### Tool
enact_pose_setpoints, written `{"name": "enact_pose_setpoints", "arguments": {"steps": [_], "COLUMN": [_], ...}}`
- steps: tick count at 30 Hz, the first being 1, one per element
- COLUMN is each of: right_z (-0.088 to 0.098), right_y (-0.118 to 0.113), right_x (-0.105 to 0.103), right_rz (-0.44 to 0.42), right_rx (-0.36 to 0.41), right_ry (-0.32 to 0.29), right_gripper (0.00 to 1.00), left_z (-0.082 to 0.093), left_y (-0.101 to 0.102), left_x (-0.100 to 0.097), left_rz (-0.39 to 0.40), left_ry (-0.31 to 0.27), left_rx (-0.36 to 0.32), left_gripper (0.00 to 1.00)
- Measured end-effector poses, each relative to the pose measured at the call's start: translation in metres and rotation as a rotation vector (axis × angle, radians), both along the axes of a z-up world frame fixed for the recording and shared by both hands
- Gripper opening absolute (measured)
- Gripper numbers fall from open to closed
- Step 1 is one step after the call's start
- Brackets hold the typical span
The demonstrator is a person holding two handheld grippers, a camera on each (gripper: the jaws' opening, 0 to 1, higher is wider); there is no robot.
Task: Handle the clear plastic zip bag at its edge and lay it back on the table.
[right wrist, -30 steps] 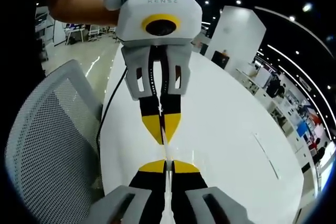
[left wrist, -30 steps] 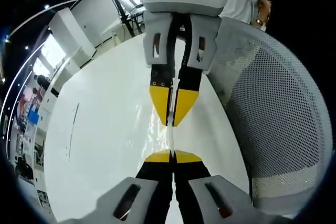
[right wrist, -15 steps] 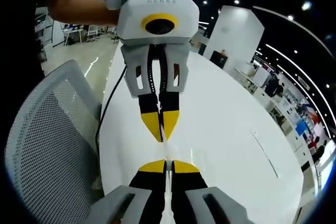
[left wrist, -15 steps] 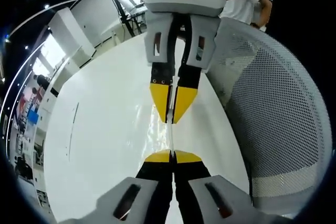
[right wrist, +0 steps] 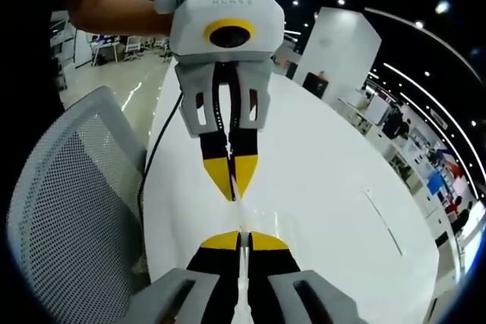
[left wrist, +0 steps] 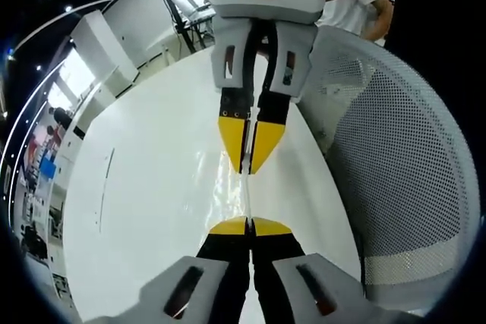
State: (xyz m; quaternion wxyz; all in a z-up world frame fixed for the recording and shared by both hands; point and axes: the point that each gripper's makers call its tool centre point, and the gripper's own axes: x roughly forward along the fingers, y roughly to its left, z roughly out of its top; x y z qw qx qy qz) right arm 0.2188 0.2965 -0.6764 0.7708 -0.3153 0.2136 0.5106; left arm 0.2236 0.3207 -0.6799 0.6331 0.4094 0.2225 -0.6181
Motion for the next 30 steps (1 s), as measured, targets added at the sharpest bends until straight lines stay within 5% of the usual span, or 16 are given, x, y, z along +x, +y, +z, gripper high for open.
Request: {"name": "enact_pose_setpoints", "arguments": {"steps": [30], "right_z": [-0.003], "right_y": [-0.012], "right_x": [0.001], "right_rz": [-0.032], "right_rx": [-0.005], "right_ry": [0.009], "right_gripper": [0.00], "left_z": [-0.001], "left_y": [0.009], "left_x": [0.002], "left_rz": [0.014], "left_ry": [0.003], "left_rx": [0.009], "left_gripper": [0.00]}}
